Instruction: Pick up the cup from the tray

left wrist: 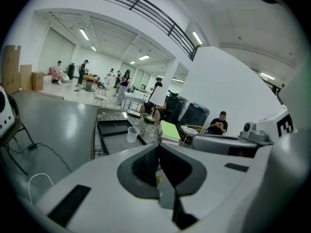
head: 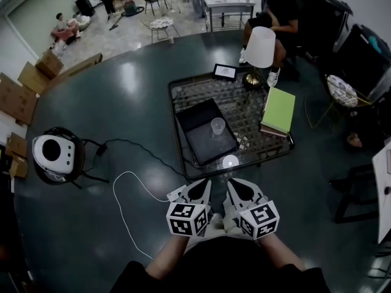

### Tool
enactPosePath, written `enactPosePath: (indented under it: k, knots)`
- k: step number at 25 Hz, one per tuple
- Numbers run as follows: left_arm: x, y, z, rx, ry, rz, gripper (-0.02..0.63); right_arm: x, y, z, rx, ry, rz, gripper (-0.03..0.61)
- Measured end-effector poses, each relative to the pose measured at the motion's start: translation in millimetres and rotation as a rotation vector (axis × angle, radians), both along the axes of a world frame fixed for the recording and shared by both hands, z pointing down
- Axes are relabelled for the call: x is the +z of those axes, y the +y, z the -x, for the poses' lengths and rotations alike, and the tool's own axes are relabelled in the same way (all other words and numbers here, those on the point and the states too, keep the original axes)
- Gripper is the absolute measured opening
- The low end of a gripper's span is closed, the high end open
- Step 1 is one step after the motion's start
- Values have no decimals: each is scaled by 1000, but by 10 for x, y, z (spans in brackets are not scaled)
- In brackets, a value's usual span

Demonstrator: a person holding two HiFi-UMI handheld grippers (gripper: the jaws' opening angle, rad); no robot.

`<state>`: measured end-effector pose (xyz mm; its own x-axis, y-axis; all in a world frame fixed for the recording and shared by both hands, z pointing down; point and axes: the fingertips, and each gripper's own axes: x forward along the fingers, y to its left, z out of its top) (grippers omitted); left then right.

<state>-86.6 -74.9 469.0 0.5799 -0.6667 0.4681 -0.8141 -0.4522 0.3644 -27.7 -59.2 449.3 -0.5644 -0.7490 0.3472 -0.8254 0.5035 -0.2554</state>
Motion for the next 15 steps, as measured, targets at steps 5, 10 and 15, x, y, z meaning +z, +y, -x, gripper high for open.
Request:
enactPosePath:
  k: [5,10,15]
  knots:
    - [95,-109,-49,-14,-5,11,12,90,-149,-106,1,4,14,11]
    - [131,-295,-107,-37,-9,15,11,125,-396,-217,-10,10,30,11]
    - [305,-558,-199,-60,-9,42,12,217,-633,-339,-25,12,56,11]
